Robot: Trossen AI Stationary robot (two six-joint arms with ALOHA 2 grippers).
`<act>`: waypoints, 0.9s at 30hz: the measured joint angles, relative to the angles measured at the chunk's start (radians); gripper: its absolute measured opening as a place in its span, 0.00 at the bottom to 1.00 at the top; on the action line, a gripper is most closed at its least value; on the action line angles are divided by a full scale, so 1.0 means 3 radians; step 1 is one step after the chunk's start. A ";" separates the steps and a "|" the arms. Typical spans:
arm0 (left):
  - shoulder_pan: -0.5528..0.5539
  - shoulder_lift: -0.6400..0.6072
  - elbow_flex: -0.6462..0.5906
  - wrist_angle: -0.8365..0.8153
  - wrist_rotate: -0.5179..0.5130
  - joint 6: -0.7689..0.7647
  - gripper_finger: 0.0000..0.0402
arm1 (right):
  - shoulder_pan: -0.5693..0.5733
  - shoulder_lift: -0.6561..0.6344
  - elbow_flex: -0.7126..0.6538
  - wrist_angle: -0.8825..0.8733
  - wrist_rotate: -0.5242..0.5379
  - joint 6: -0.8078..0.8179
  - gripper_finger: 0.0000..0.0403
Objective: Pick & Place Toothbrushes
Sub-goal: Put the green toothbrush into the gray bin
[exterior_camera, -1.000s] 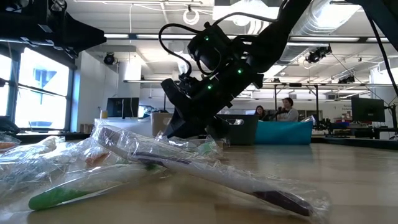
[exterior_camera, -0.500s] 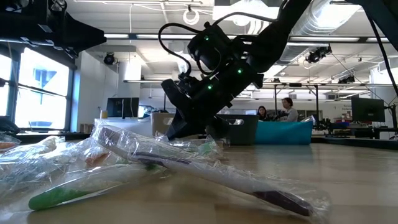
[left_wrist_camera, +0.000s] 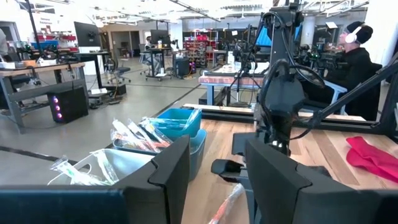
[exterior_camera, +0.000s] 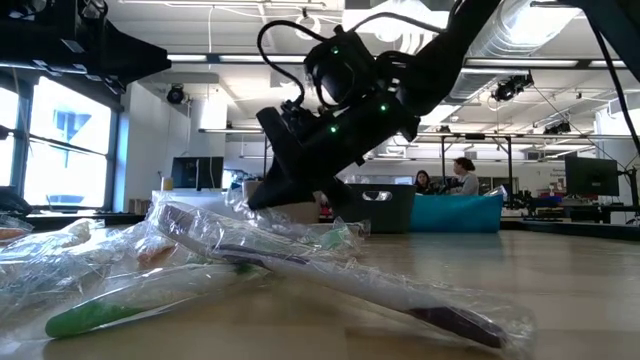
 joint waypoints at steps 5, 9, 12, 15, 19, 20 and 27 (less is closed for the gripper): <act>-0.0001 0.0001 0.0001 -0.0001 0.0000 0.0000 0.37 | -0.0001 -0.0146 0.0000 0.0001 0.0026 -0.0166 0.00; 0.0000 0.0001 0.0000 -0.0001 0.0000 0.0000 0.37 | -0.0001 -0.0331 0.0000 -0.0015 0.0142 -0.0402 0.00; -0.0001 0.0001 0.0001 -0.0001 0.0001 0.0000 0.37 | -0.0017 -0.0474 0.0000 -0.0067 0.0198 -0.0579 0.00; 0.0000 0.0001 0.0000 -0.0001 0.0001 0.0000 0.37 | -0.0039 -0.0605 0.0000 -0.0099 0.0204 -0.0687 0.00; -0.0001 0.0001 0.0000 -0.0001 0.0001 0.0000 0.37 | -0.0062 -0.0758 0.0000 -0.0106 0.0226 -0.0891 0.00; 0.0000 0.0001 0.0000 -0.0001 0.0001 0.0000 0.37 | -0.0072 -0.0799 0.0000 -0.0096 0.0225 -0.0938 0.00; 0.0000 0.0000 0.0001 -0.0016 0.0001 0.0000 0.37 | -0.0188 -0.1060 0.0000 -0.0093 0.0225 -0.1195 0.00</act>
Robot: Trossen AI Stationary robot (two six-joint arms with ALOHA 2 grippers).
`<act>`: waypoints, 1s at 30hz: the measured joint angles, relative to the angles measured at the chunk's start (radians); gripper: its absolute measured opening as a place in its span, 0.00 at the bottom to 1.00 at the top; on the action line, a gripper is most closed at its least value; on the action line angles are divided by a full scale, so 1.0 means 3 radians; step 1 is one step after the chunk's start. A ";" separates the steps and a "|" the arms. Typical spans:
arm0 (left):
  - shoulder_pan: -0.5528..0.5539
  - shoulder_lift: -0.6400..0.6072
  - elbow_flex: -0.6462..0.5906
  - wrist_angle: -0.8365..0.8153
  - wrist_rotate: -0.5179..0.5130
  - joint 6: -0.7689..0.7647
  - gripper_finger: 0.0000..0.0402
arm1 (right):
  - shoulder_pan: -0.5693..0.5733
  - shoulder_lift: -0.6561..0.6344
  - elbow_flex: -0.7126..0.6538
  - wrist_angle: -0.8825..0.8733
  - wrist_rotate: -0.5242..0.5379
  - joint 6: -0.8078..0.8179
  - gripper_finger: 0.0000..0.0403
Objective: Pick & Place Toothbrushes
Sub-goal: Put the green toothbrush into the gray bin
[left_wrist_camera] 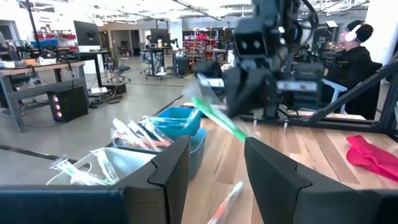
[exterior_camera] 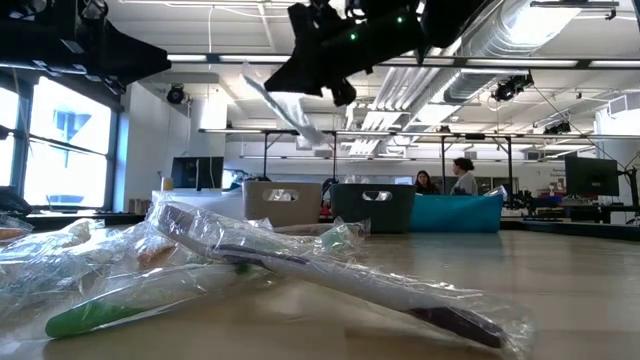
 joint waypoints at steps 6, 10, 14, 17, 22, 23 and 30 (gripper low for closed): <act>-0.0001 -0.0001 0.0000 -0.0001 -0.0001 0.0001 0.37 | -0.0162 -0.0150 0.0000 0.0011 -0.0025 -0.0032 0.00; -0.0001 0.0001 -0.0001 0.0002 -0.0001 0.0001 0.37 | -0.0286 -0.0156 0.0000 0.0121 -0.0041 -0.0031 0.00; -0.0001 0.0001 -0.0001 0.0004 0.0000 0.0001 0.37 | -0.0379 -0.0143 0.0000 0.0345 -0.0041 -0.0031 0.00; 0.0000 0.0000 -0.0001 0.0011 -0.0001 0.0004 0.37 | -0.0428 -0.0136 0.0000 0.0481 -0.0042 -0.0032 0.00; 0.0000 0.0000 0.0000 0.0027 0.0000 0.0006 0.37 | -0.0447 -0.0103 0.0000 0.0643 -0.0043 -0.0031 0.00; 0.0000 -0.0001 0.0000 0.0027 -0.0001 0.0006 0.37 | -0.0447 -0.0080 0.0001 0.0697 -0.0044 -0.0031 0.00; 0.0000 -0.0001 0.0000 0.0026 -0.0001 0.0009 0.37 | -0.0524 0.0196 0.0000 0.1166 -0.0058 -0.0031 0.00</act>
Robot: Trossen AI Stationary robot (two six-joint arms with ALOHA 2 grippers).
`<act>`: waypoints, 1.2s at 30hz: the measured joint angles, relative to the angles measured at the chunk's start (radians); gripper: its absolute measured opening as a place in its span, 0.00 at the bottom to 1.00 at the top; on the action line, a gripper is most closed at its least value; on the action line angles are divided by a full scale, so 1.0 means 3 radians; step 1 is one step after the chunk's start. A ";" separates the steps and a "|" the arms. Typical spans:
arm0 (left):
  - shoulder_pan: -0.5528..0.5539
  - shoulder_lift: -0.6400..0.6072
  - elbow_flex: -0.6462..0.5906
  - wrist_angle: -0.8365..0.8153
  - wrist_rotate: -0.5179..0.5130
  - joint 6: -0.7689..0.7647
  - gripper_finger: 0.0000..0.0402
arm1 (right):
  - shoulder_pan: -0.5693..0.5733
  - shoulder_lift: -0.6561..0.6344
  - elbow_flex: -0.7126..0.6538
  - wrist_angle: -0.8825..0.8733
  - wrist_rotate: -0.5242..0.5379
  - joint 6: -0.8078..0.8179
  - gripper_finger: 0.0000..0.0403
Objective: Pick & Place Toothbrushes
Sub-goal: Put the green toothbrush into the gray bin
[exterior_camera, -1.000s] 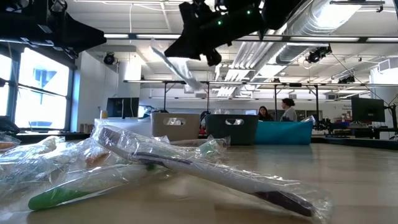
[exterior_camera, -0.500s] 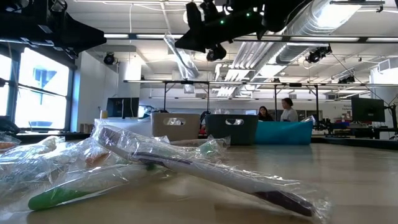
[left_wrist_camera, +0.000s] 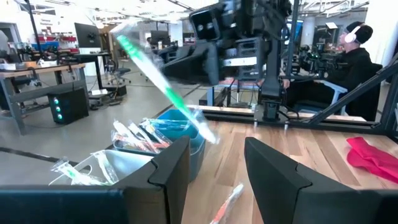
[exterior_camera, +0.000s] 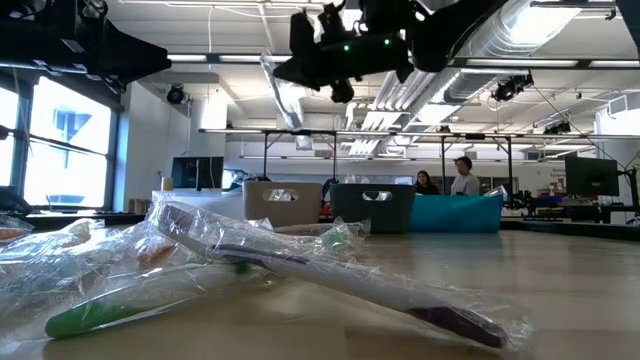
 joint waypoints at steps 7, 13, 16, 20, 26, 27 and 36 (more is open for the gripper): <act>0.0000 0.0000 0.0000 -0.0026 0.0000 -0.0006 0.37 | -0.0297 0.0051 0.0000 0.0061 -0.0089 0.0067 0.00; 0.0000 0.0000 0.0000 -0.0022 0.0000 -0.0008 0.37 | -0.0554 0.0079 0.0002 0.0082 -0.0513 0.0356 0.00; 0.0000 0.0000 0.0000 0.0008 0.0000 -0.0008 0.37 | -0.0622 0.0121 0.0081 0.0028 -0.0602 0.0389 0.00; 0.0000 0.0001 0.0000 -0.0001 -0.0003 -0.0017 0.37 | -0.0619 0.0233 0.0446 -0.0268 -0.0718 0.0347 0.00; -0.0001 0.0000 0.0000 -0.0055 0.0000 -0.0019 0.37 | -0.0621 0.0501 0.1043 -0.0941 -0.0569 0.0097 0.00; -0.0001 0.0000 0.0000 -0.0073 -0.0001 -0.0019 0.37 | -0.0637 0.0511 0.1079 -0.1031 -0.0516 0.0093 0.00; -0.0001 0.0000 0.0000 -0.0100 0.0000 -0.0020 0.37 | -0.0835 0.0651 0.1116 -0.1223 -0.0660 0.0160 0.00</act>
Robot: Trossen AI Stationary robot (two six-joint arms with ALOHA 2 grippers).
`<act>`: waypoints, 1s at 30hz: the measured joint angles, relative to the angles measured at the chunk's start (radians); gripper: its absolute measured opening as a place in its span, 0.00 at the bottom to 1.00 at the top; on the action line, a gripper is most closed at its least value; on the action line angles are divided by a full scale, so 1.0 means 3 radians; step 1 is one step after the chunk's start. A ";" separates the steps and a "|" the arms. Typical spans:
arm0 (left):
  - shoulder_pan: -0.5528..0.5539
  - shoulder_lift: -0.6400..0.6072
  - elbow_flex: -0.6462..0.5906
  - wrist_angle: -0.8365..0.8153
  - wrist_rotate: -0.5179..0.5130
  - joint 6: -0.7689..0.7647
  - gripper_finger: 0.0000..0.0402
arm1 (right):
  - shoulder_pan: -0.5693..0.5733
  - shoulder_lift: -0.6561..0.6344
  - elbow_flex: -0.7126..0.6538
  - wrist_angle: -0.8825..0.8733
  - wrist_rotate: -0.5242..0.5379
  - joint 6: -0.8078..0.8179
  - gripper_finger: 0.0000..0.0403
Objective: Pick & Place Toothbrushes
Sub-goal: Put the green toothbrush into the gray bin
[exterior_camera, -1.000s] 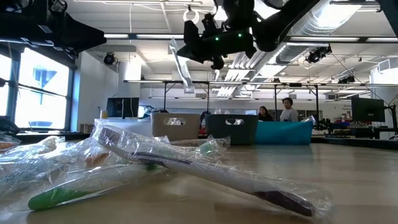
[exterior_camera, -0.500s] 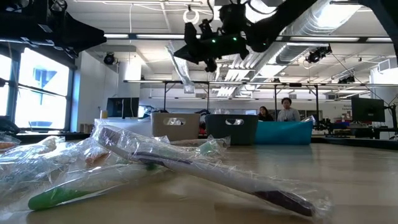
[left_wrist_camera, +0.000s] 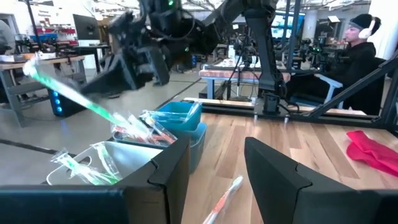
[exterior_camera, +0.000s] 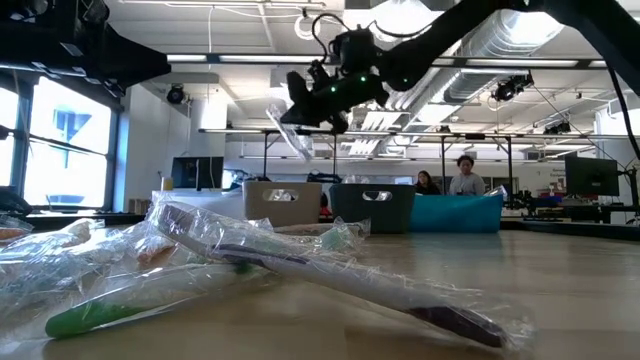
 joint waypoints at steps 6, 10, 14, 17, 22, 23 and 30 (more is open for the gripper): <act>0.0001 0.0001 0.0000 0.0000 -0.0001 -0.0001 0.37 | -0.0132 0.0179 -0.0001 0.0045 -0.0396 0.0107 0.00; 0.0001 0.0000 0.0000 0.0001 -0.0001 -0.0001 0.37 | -0.0174 0.0261 -0.0006 0.0058 -0.0489 0.0157 0.00; 0.0001 0.0000 0.0000 0.0001 -0.0005 -0.0001 0.37 | -0.0204 0.0322 -0.0001 0.0077 -0.0560 0.0207 0.00; 0.0001 0.0000 0.0000 0.0001 -0.0003 -0.0001 0.37 | -0.0221 0.0386 -0.0001 0.0074 -0.0628 0.0219 0.00; 0.0001 0.0000 0.0000 0.0001 -0.0003 -0.0001 0.37 | -0.0240 0.0390 -0.0005 0.0090 -0.0718 0.0300 0.00; 0.0001 0.0000 0.0000 0.0001 -0.0003 -0.0001 0.37 | -0.0241 0.0389 -0.0005 0.0091 -0.0719 0.0301 0.00; 0.0001 0.0000 0.0000 0.0001 -0.0003 -0.0001 0.37 | -0.0241 0.0389 -0.0005 0.0077 -0.0721 0.0304 0.00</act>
